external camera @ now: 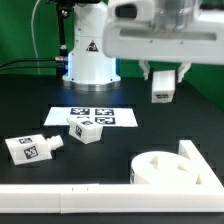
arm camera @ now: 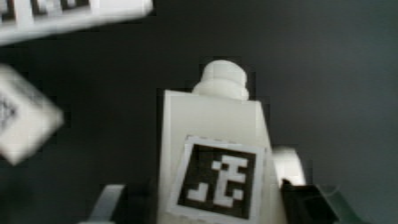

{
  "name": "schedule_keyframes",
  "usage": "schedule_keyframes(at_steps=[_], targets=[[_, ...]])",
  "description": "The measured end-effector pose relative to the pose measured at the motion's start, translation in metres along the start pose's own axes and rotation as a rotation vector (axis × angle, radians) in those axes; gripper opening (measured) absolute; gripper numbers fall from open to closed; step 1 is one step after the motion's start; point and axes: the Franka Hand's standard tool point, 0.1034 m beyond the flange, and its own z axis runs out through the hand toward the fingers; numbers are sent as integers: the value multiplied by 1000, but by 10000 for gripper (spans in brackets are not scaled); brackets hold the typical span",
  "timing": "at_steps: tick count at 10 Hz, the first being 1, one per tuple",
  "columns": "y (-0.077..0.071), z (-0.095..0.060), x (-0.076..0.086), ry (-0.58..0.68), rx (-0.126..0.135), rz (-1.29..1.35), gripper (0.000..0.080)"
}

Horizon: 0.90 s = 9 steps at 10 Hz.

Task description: Assemble stool

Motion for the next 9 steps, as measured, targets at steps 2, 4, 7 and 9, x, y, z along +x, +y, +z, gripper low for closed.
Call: schedule_keyframes(at_steps=[2,4,7,9], targets=[[-5,4,5,139,28,0,323],[-6,9,13,273,39,-27,323],[-10,-11,55,496,-42,-232,323],[-22,-4,50,635,-15,-297,323]])
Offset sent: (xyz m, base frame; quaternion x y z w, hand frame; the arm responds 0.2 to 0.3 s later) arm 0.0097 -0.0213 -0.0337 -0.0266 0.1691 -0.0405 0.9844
